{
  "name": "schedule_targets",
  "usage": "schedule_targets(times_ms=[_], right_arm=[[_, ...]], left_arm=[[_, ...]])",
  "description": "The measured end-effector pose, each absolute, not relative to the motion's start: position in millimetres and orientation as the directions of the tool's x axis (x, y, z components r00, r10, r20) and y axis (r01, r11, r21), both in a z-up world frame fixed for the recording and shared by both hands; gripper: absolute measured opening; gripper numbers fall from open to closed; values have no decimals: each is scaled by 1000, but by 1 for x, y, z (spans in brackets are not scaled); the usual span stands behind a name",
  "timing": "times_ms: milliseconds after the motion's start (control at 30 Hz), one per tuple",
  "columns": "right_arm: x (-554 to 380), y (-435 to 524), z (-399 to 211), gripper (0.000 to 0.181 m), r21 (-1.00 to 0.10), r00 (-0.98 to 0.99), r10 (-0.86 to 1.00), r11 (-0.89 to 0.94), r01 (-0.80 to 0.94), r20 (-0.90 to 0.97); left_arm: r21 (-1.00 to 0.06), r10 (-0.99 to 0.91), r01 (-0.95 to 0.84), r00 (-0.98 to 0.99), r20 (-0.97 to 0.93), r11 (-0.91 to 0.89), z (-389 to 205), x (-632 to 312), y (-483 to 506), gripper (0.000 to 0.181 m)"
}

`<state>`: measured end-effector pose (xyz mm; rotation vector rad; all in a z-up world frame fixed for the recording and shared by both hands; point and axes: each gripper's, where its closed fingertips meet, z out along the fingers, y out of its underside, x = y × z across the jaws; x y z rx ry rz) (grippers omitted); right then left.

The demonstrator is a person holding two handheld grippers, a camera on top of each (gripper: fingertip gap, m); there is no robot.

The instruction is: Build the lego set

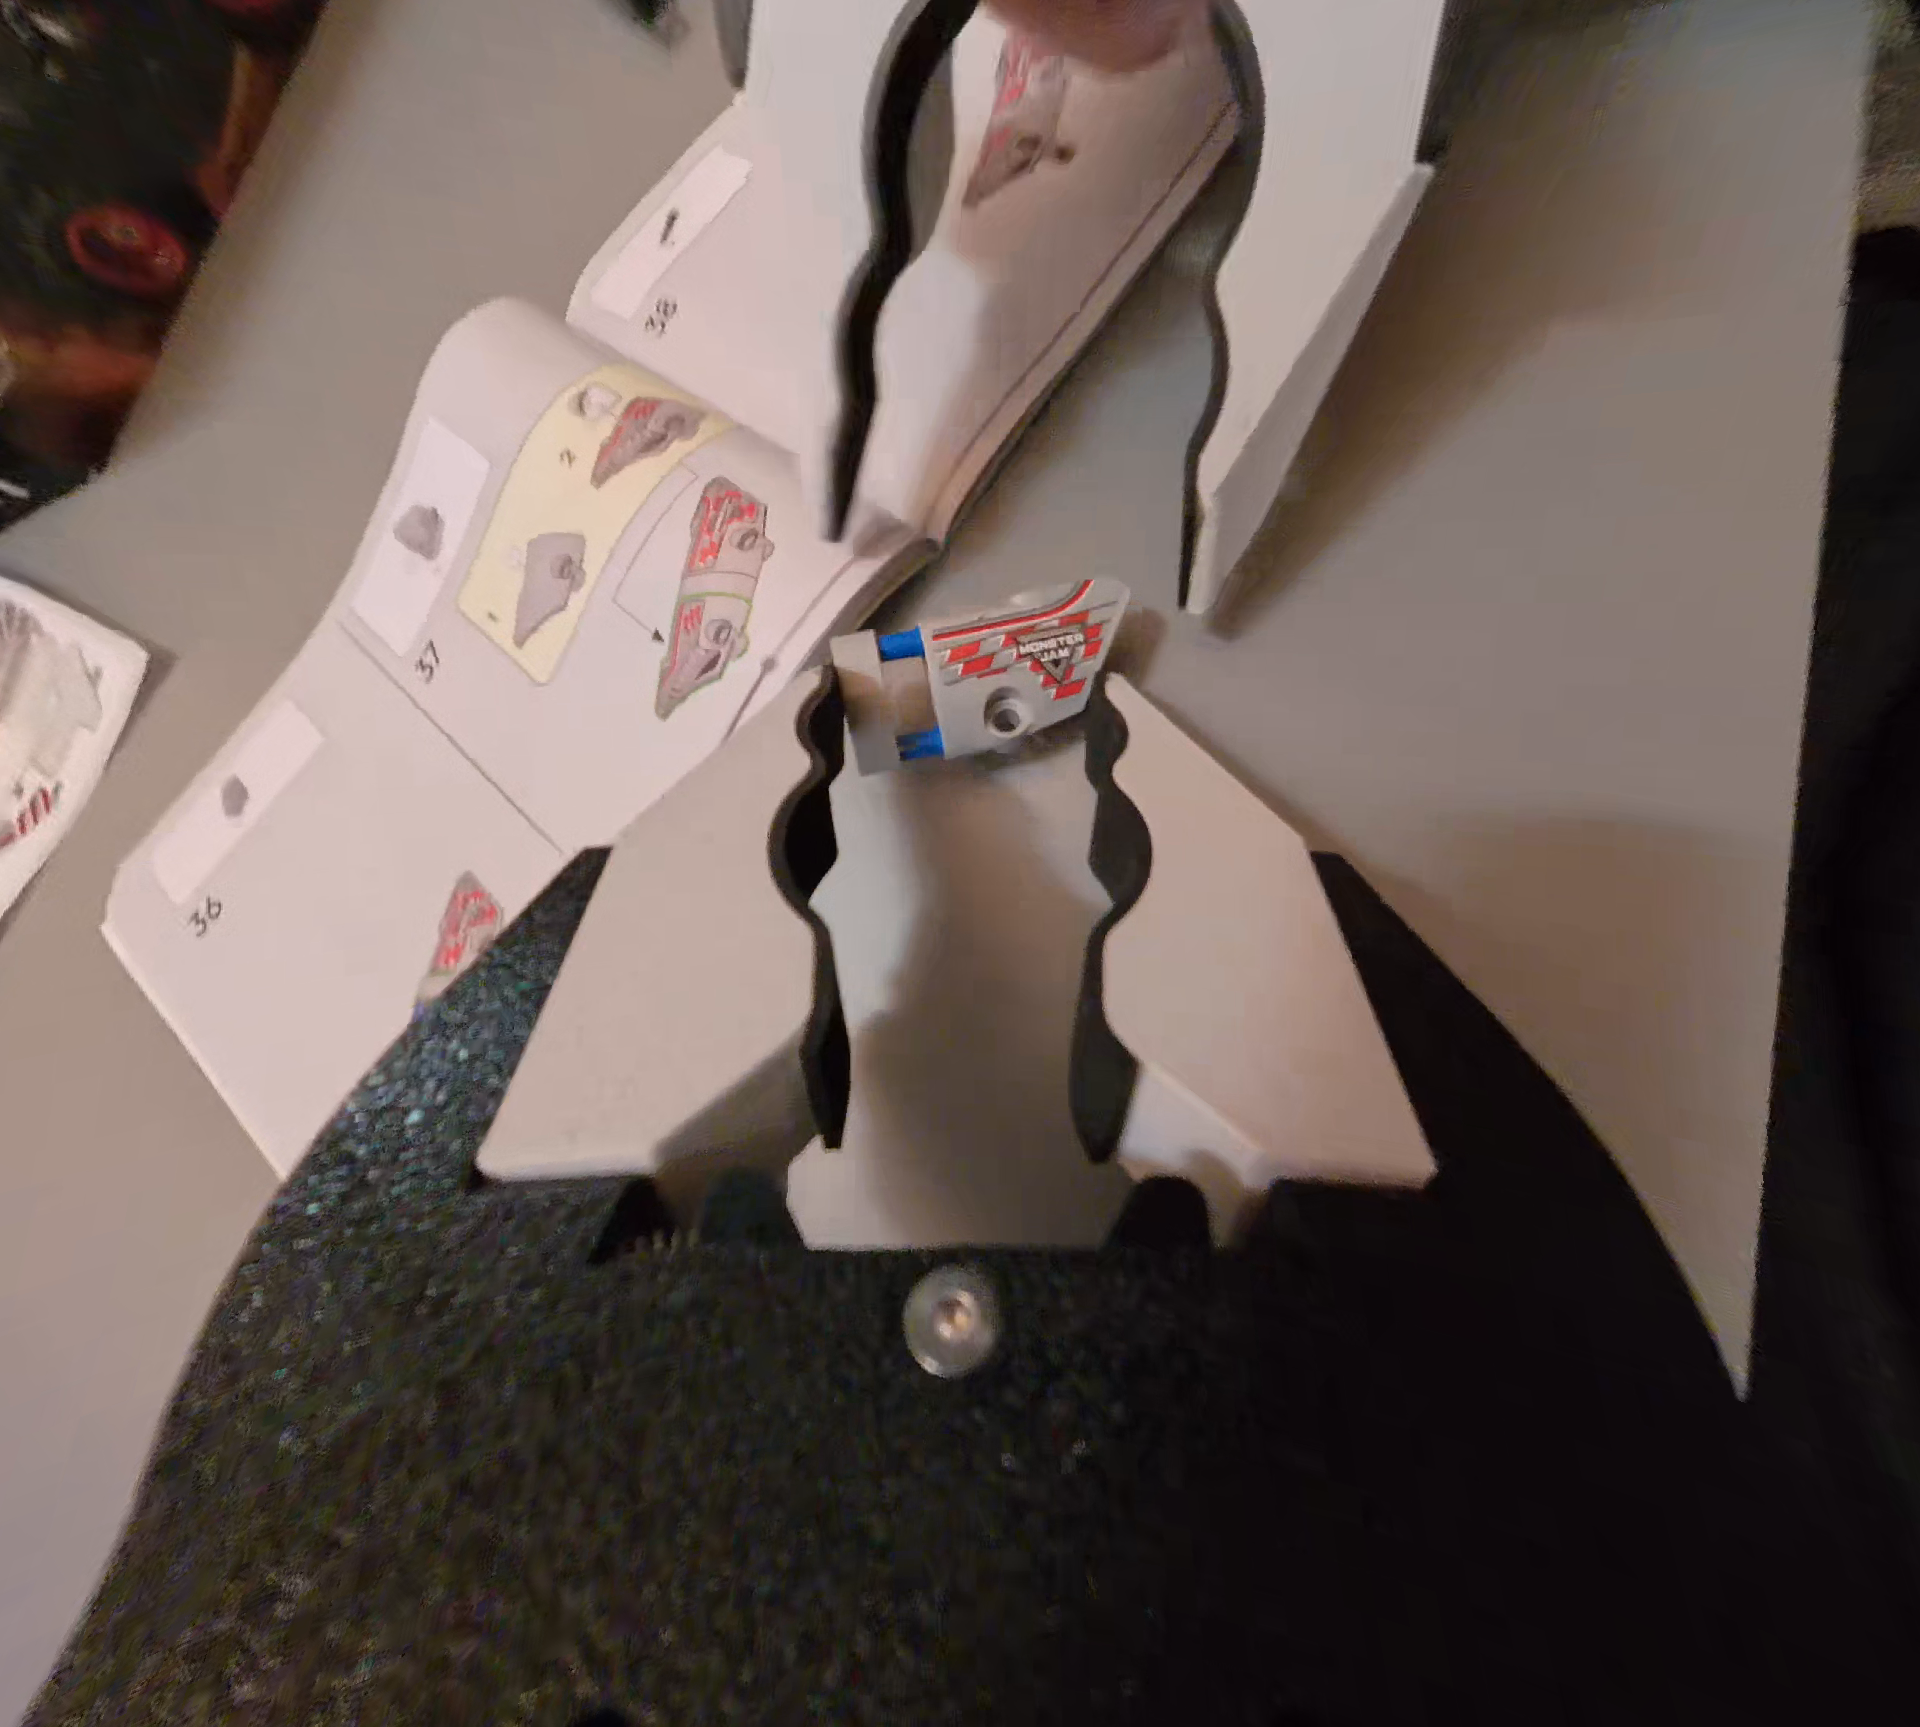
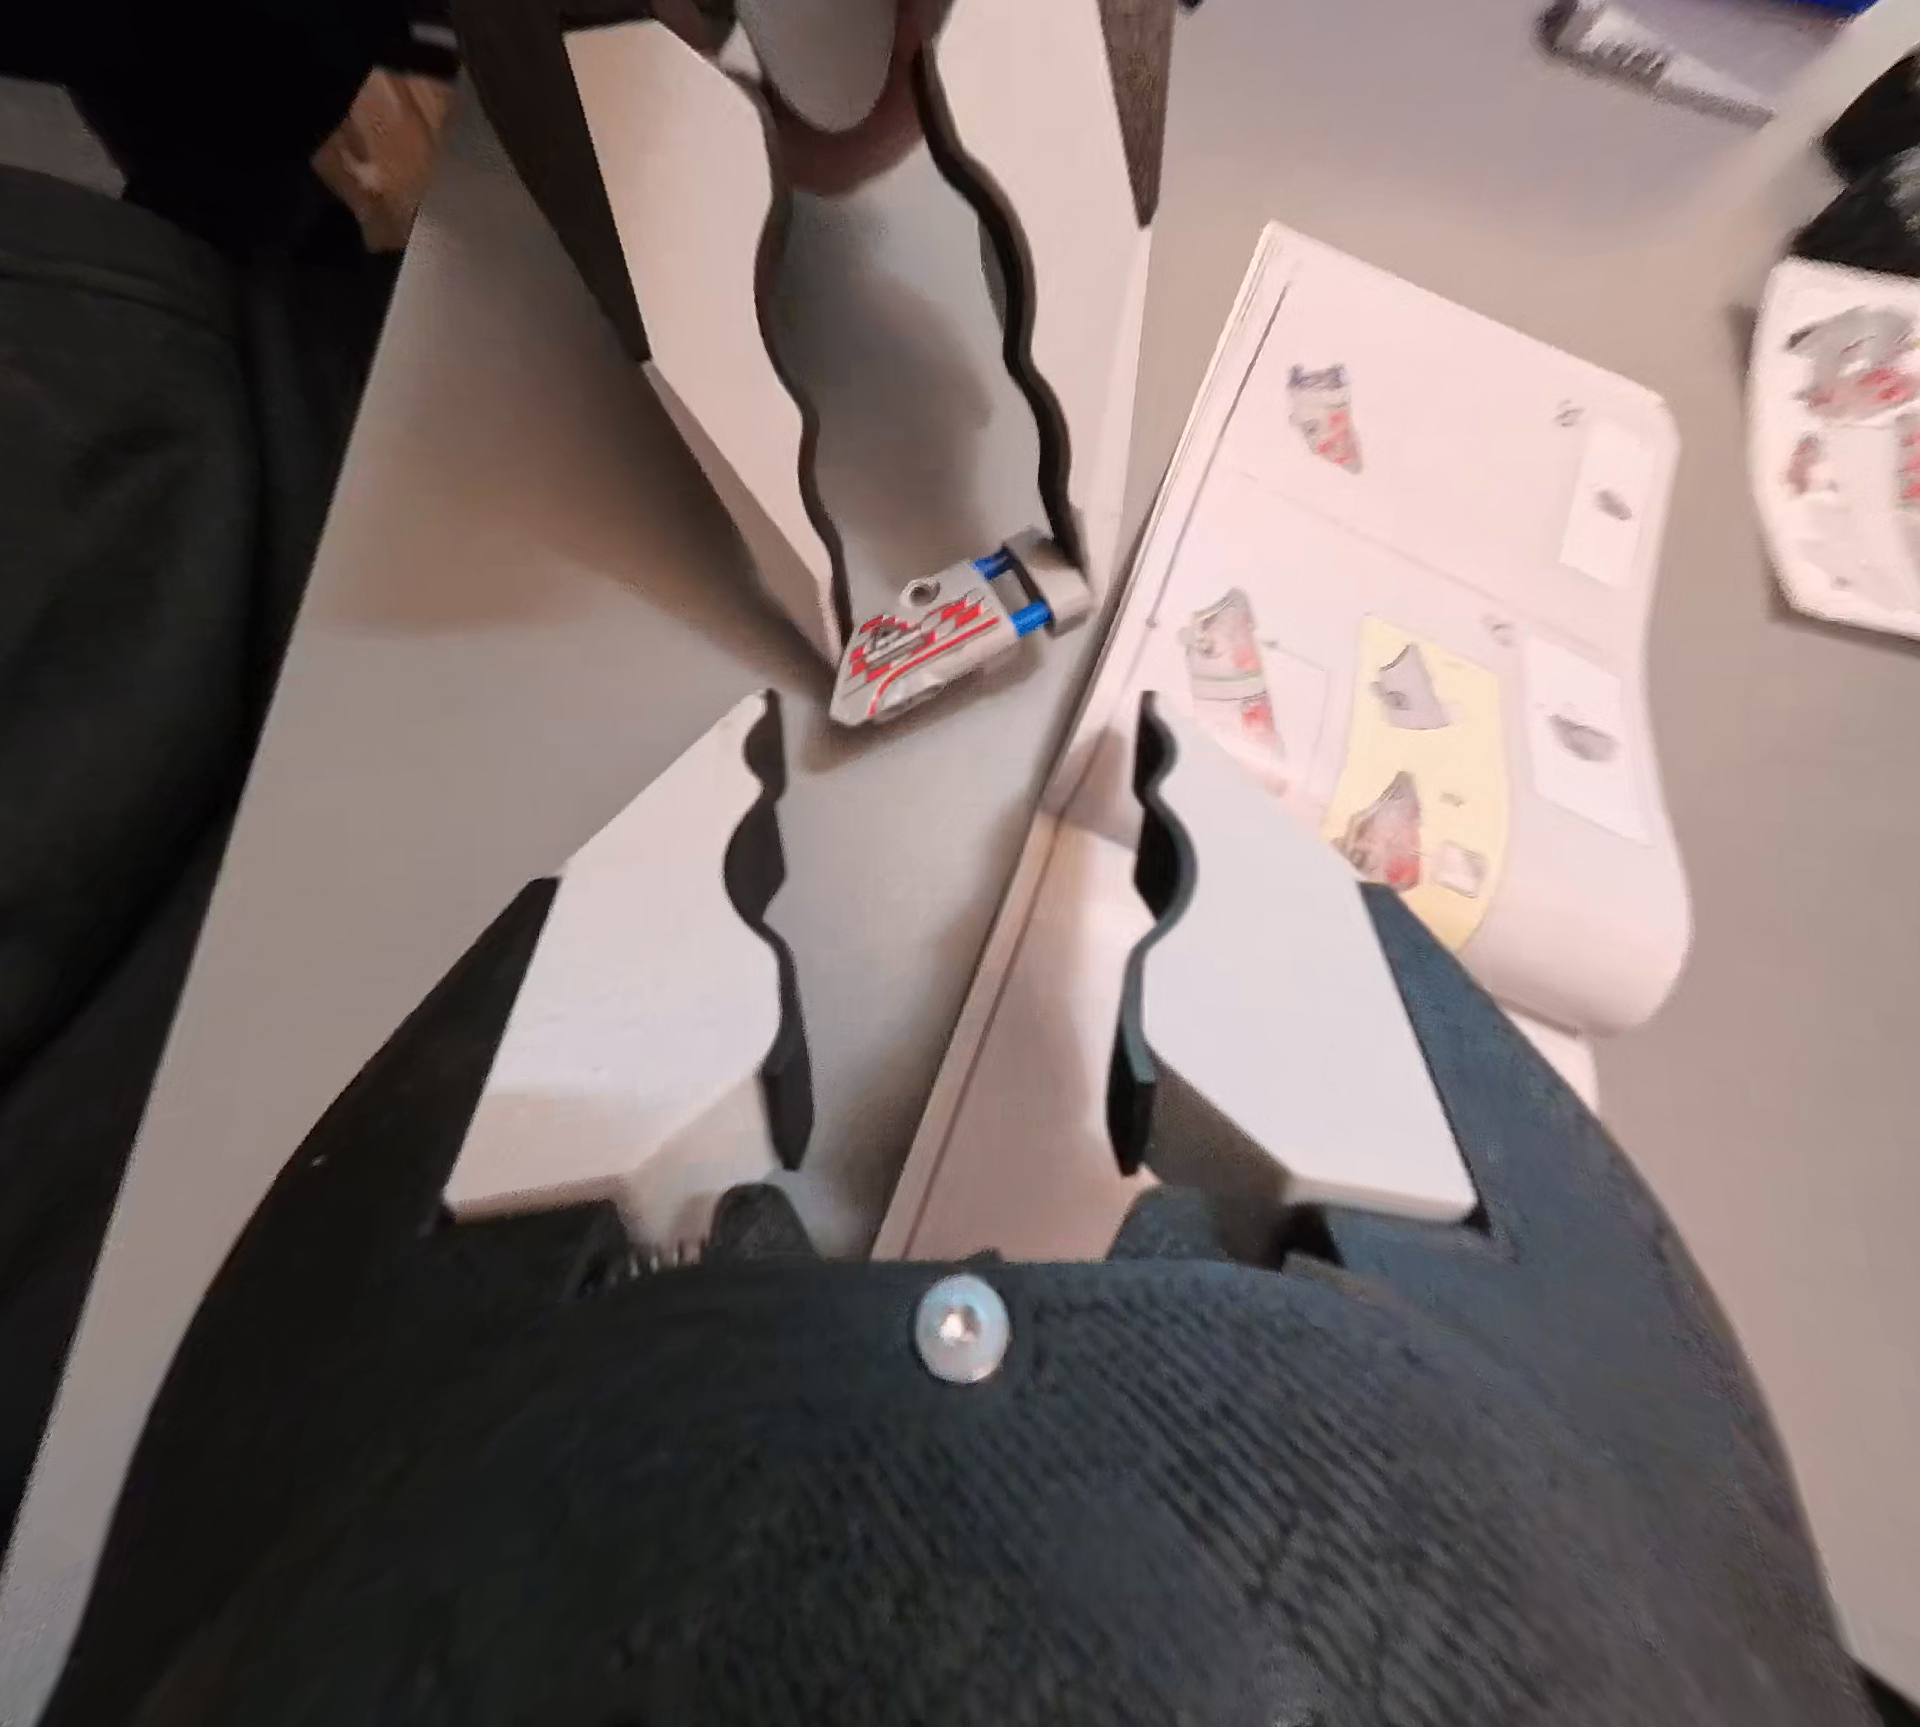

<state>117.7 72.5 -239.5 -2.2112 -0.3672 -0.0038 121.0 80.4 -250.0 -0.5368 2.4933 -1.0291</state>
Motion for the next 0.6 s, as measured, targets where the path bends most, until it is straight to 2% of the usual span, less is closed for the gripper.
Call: schedule_targets(times_ms=[33,100,200,367,500,600], right_arm=[[119,76,-237,73,-786,951,259,-548,286,165],[121,80,-240,78,-774,937,266,-535,338,225],[116,88,-233,60,-783,910,291,-472,404,295],[110,96,-213,73,-829,899,260,-361,428,351],[98,97,-195,61,-863,898,223,-264,430,379],[91,94,-184,61,-879,899,172,-204,432,402]], left_arm=[[-752,-467,-174,-862,-196,636,-247,120,78,44],[-791,-431,-106,-877,-211,603,-239,118,76,44],[-805,-406,-37,-877,-258,591,-233,119,80,44],[-810,-331,185,-845,-421,556,-211,114,79,44],[-825,-322,303,-813,-485,476,-192,107,77,44],[-820,-302,378,-796,-525,430,-181,99,72,44]])
